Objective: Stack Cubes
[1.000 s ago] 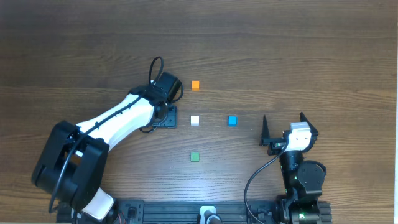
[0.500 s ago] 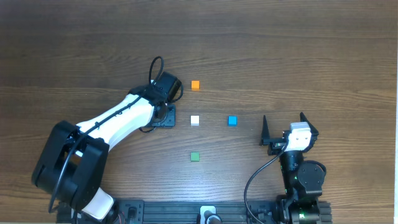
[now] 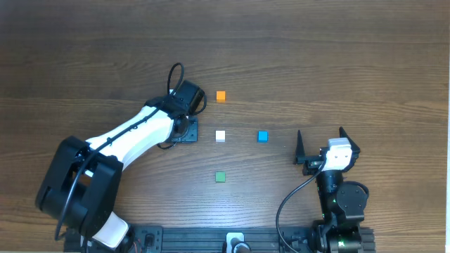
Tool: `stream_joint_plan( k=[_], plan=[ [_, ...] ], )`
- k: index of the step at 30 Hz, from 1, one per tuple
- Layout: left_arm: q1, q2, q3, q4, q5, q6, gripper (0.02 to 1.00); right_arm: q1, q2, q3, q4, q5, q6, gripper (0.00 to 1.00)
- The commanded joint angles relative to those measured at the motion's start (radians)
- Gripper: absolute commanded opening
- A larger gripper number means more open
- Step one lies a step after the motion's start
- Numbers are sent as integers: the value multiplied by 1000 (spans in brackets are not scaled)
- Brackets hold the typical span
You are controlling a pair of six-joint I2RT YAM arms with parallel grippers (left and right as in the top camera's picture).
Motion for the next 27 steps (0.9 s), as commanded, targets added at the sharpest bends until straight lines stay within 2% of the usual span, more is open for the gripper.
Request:
stream_joint_plan(
  k=[1, 8, 13, 14, 19, 27],
  plan=[
    [6, 10, -7, 0, -16, -11, 180, -6, -8, -7, 2, -11, -2, 993],
    [-18, -29, 11, -11, -8, -113, 99, -6, -8, -7, 2, -11, -2, 991],
    [-108, -60, 144, -142, -16, -231, 82, -6, -8, -7, 2, -11, -2, 993],
    [-129, -59, 173, -163, -16, -253, 42, -6, -8, -7, 2, -11, -2, 993],
    [-245, -38, 264, -182, -39, -330, 40, -6, -8, -7, 2, -11, -2, 993],
    [-286, 39, 273, -149, -38, -356, 40, -6, -8, -7, 2, -11, -2, 991]
  ],
)
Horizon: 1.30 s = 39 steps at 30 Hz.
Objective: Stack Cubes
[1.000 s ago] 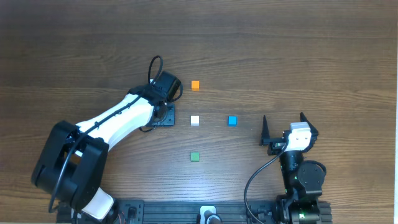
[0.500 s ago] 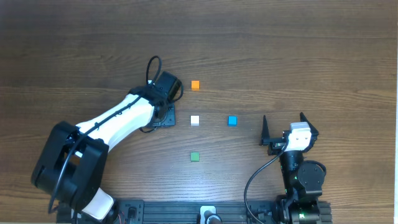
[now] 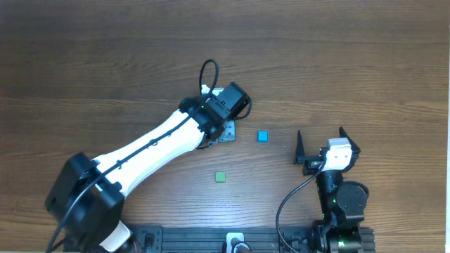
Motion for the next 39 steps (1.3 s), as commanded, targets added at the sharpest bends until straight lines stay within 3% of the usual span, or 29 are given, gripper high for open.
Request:
stream_joint_plan(
  k=[1, 39],
  plan=[
    [-10, 64, 13, 29, -22, -39, 38, -6, -8, -7, 2, -11, -1, 993],
    [-15, 149, 18, 75, -23, -47, 42, -6, -8, -7, 2, -11, -1, 993]
  ],
)
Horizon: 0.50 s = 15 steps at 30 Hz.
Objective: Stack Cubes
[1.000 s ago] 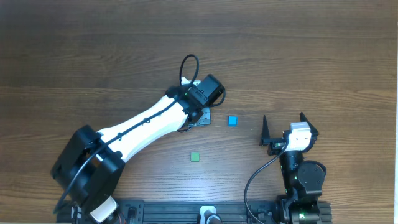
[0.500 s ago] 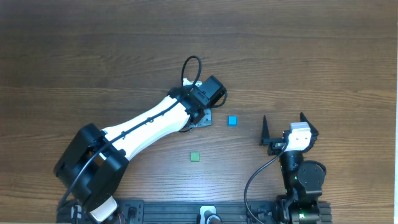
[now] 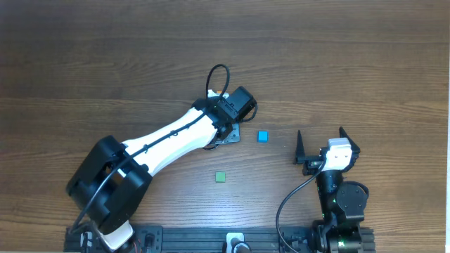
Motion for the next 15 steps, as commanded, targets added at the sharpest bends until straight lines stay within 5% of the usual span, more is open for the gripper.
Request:
stream_joint_plan(
  k=[1, 15],
  plan=[
    [-3, 20, 18, 7, -20, -19, 42, -6, -8, -7, 2, -11, -2, 993],
    [-3, 20, 18, 6, -36, -22, 97, -6, -8, -7, 2, -11, -2, 991]
  ],
)
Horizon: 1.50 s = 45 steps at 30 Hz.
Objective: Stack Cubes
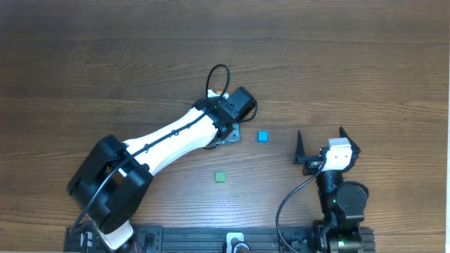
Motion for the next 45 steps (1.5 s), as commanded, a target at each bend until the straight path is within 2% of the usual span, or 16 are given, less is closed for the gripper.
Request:
stream_joint_plan(
  k=[1, 24, 42, 45],
  plan=[
    [-3, 17, 18, 2, -32, -14, 99, -6, -8, -7, 2, -11, -1, 991],
    [-3, 17, 18, 3, -33, -14, 84, -6, -8, -7, 2, -11, -1, 993],
    [-4, 32, 18, 12, -25, -14, 112, -6, -8, -7, 2, -11, -1, 993],
    [-4, 32, 18, 14, -22, -14, 148, -6, -8, -7, 2, -11, -1, 993]
  ],
)
